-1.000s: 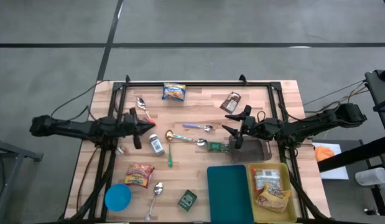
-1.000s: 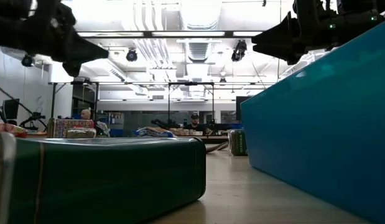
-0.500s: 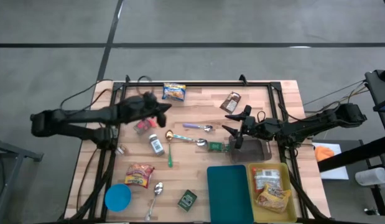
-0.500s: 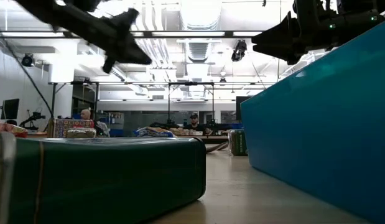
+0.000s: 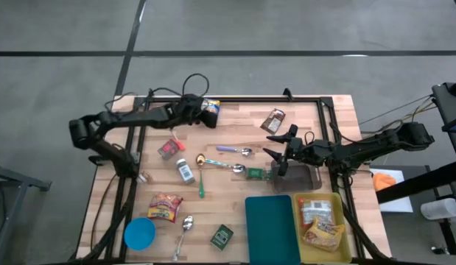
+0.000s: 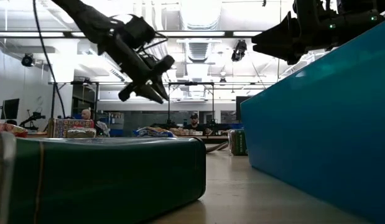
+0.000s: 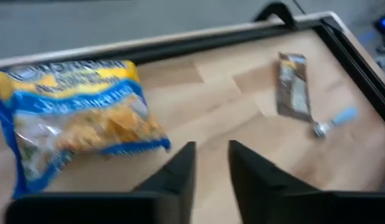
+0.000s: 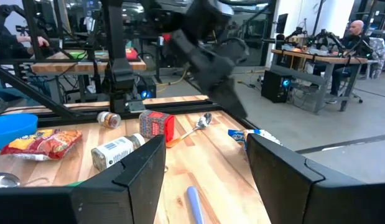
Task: Pick & Place Food Item
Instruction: Put the blue noodle pack into the yellow bin
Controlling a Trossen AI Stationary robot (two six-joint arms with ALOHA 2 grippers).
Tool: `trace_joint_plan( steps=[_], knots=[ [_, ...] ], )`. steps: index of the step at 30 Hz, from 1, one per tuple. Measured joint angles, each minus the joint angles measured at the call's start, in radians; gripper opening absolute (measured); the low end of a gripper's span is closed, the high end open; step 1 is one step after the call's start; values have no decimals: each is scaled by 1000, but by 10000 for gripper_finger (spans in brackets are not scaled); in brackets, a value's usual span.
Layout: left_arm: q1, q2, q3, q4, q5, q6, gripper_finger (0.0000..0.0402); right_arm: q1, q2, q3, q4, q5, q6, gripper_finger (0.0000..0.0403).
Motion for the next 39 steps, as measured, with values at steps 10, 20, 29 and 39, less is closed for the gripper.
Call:
trace_joint_plan(
  steps=[10, 20, 29, 39],
  knots=[
    [81, 112, 98, -79, 1, 18, 219, 0, 0, 0, 0, 0, 0, 221],
    [155, 148, 105, -140, 1, 0, 221, 0, 0, 0, 0, 0, 0, 221],
    [217, 191, 106, -183, 72, -51, 221, 0, 0, 0, 0, 0, 0, 221],
    [229, 270, 106, -132, 110, -30, 221, 0, 0, 0, 0, 0, 0, 221]
  ],
)
